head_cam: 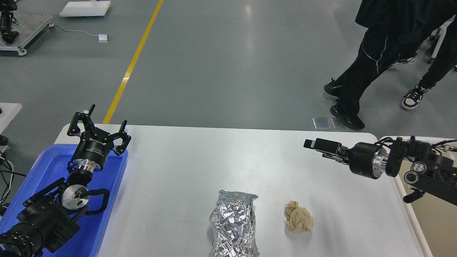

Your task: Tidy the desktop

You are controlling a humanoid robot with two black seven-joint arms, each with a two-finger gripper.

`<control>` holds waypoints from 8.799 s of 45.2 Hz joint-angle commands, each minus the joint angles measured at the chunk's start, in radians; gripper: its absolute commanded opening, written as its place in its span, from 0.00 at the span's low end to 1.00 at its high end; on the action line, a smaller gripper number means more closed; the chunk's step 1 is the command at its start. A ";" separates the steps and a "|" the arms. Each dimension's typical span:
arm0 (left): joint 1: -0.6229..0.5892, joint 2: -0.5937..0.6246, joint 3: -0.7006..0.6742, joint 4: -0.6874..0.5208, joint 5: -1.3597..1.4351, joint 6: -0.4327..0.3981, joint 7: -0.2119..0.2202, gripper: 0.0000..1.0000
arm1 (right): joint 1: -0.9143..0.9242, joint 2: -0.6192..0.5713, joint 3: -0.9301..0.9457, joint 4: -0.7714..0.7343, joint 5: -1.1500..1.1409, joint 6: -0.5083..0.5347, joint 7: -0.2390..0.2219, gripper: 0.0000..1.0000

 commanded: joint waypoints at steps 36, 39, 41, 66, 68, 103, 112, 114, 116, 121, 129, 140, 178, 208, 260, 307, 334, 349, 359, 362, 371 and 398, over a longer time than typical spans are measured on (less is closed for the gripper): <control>0.001 0.000 0.000 0.000 0.000 0.000 0.000 1.00 | 0.201 0.403 -0.486 -0.077 -0.151 -0.007 -0.008 0.99; -0.001 0.000 0.000 0.000 0.000 0.000 0.000 1.00 | 0.191 0.412 -0.487 -0.099 -0.151 -0.010 -0.008 0.99; 0.001 0.000 0.000 0.000 0.000 0.000 0.000 1.00 | 0.180 0.415 -0.486 -0.108 -0.152 -0.010 -0.008 0.99; 0.001 0.000 0.000 0.000 -0.002 0.000 0.000 1.00 | 0.051 0.469 -0.484 -0.174 -0.166 -0.053 -0.009 0.99; 0.001 0.000 0.000 0.000 0.000 0.000 0.000 1.00 | 0.043 0.469 -0.484 -0.174 -0.166 -0.062 -0.009 0.99; 0.001 0.000 0.000 0.000 0.000 0.000 0.000 1.00 | 0.020 0.555 -0.547 -0.263 -0.256 -0.210 -0.001 0.44; -0.001 0.000 0.000 0.000 0.000 0.000 0.000 1.00 | 0.026 0.555 -0.549 -0.264 -0.260 -0.208 -0.001 0.00; 0.001 0.000 0.000 0.000 0.000 0.000 0.000 1.00 | 0.028 0.555 -0.547 -0.263 -0.260 -0.208 -0.001 0.00; 0.001 0.000 0.000 0.000 0.000 0.000 0.000 1.00 | 0.029 0.555 -0.547 -0.263 -0.258 -0.208 -0.001 0.00; -0.001 0.000 0.000 0.000 0.000 0.000 0.000 1.00 | 0.034 0.555 -0.547 -0.264 -0.255 -0.202 -0.001 0.00; 0.001 0.000 0.000 0.000 0.000 0.000 0.000 1.00 | 0.037 0.555 -0.546 -0.263 -0.247 -0.202 -0.003 0.00; 0.001 0.000 0.000 0.000 0.000 0.000 0.000 1.00 | 0.069 0.523 -0.510 -0.245 -0.237 -0.202 0.000 0.00; 0.001 0.000 0.000 0.000 0.000 0.000 0.000 1.00 | 0.397 0.190 -0.240 -0.025 0.227 0.085 -0.006 0.00; 0.001 0.000 0.000 0.000 0.000 0.000 0.000 1.00 | 0.451 0.063 -0.230 -0.287 0.449 0.123 -0.009 0.00; -0.001 0.000 0.000 0.000 -0.002 0.000 0.000 1.00 | 0.143 0.086 -0.239 -1.401 0.595 0.154 -0.044 0.00; 0.001 0.000 0.000 0.000 0.000 0.000 0.000 1.00 | -0.236 0.293 -0.231 -1.415 0.629 -0.047 -0.182 0.00; 0.001 0.000 0.000 0.000 -0.002 0.000 0.000 1.00 | -0.262 0.322 -0.233 -1.407 0.633 -0.050 -0.181 0.07; 0.001 0.000 0.000 0.000 0.000 0.000 0.000 1.00 | -0.250 0.322 -0.230 -1.401 0.636 -0.130 -0.176 0.98; 0.001 0.000 0.000 0.000 0.000 0.000 0.000 1.00 | -0.196 0.316 -0.225 -1.347 0.636 -0.122 -0.176 0.99; 0.001 0.000 0.000 0.000 0.000 0.000 0.000 1.00 | -0.164 0.310 -0.211 -1.340 0.638 -0.116 -0.178 0.99; 0.001 0.000 0.000 0.000 -0.002 0.000 0.000 1.00 | 0.025 0.179 0.035 -1.213 0.636 -0.099 -0.176 0.99; 0.001 0.000 0.000 0.000 -0.002 0.000 0.000 1.00 | 0.125 -0.048 0.651 -0.599 0.638 -0.096 -0.169 0.99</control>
